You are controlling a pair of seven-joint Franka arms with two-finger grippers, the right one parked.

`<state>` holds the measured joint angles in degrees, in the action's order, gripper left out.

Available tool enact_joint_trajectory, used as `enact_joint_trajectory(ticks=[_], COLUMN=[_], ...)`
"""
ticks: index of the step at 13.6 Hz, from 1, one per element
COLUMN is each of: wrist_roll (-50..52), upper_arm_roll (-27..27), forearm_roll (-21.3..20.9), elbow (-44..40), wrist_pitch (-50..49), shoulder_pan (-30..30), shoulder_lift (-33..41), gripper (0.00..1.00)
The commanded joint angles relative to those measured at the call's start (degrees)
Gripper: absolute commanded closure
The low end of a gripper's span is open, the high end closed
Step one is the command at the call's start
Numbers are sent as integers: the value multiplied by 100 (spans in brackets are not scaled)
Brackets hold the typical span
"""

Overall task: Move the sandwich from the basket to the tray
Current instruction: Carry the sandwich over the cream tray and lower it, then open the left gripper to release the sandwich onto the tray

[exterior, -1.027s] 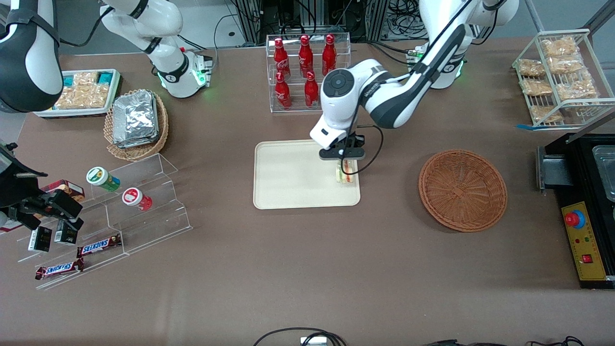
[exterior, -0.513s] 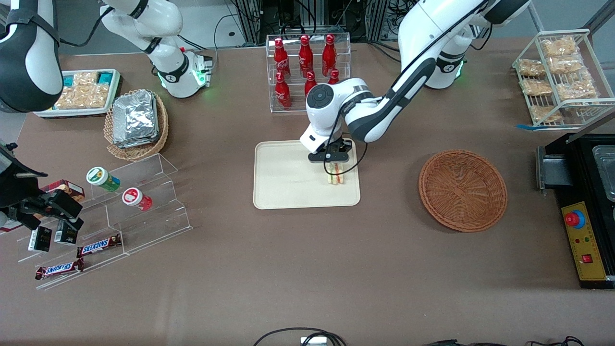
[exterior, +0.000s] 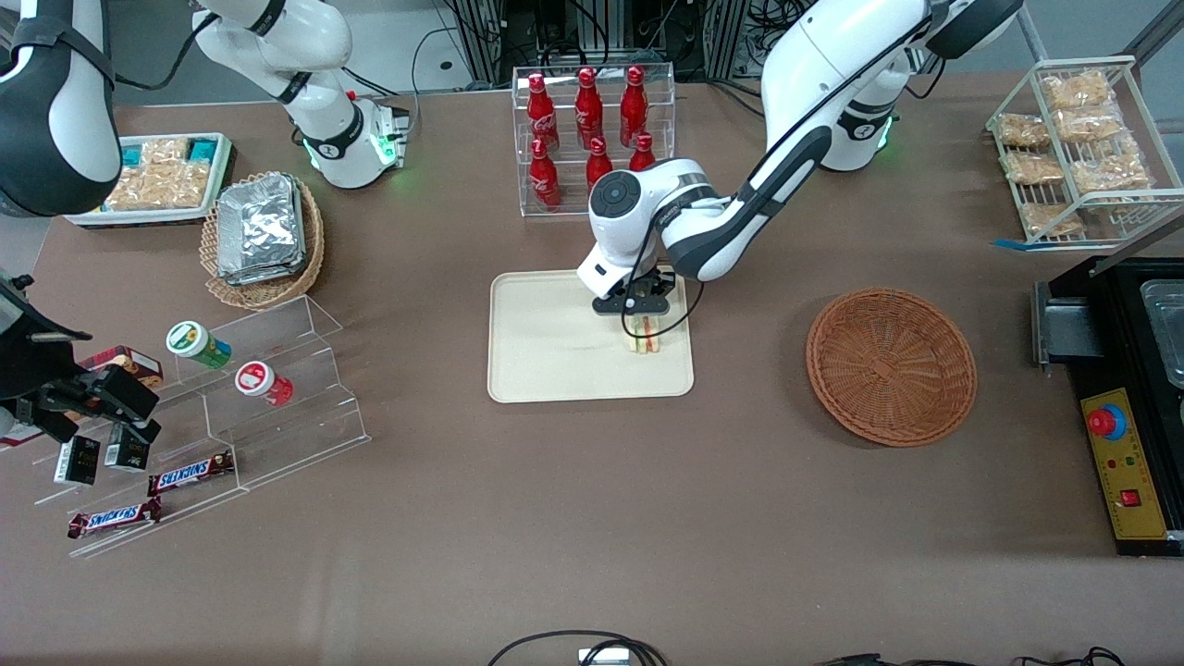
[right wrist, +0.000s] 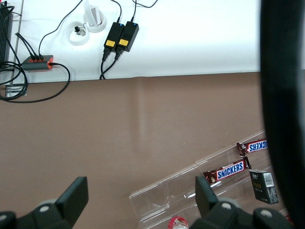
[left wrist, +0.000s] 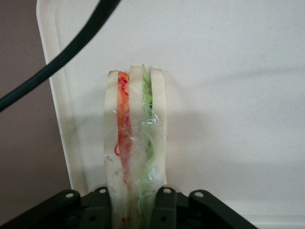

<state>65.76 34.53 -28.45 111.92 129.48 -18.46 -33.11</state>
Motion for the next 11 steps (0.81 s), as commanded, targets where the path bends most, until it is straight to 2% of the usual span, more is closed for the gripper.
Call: enact_joint_trajectory(ticks=[1,6,9,11], wrist_roll=[121,182,437,420], upper_arm_roll=[-26,-34,-26,-26], forearm_roll=[-135,-29,-20,206], elbow=[-109,-398,-688,-907], wrist_pitch=[-2,-55,-204,-423], shoulder_pan=[-79,35,315,535], shoulder_lift=[-47,41,102,164], gripper=[13,9,6,5])
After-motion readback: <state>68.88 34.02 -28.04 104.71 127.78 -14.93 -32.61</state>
